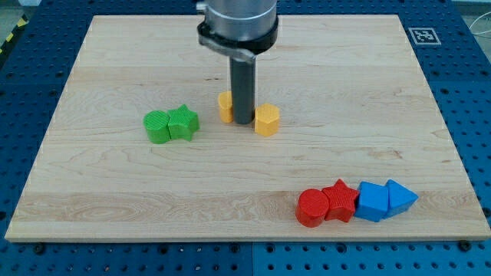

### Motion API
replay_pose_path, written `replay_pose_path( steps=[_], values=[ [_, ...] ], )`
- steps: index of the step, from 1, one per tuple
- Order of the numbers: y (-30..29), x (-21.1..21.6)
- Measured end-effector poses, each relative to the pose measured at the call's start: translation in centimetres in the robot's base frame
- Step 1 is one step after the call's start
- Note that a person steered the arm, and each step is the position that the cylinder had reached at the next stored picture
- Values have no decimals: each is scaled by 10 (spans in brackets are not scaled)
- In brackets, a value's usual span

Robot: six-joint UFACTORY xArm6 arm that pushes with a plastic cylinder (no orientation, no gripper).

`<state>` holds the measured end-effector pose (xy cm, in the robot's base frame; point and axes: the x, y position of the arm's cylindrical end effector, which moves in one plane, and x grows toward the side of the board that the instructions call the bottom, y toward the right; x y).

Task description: Slide the yellow hexagon down a bit

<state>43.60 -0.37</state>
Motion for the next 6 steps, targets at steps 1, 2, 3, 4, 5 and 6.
replay_pose_path(
  steps=[1,2,3,4,5,6],
  values=[
    [4,-34],
    [13,-35],
    [21,-7],
    [21,32],
    [8,48],
    [-22,28]
  ],
)
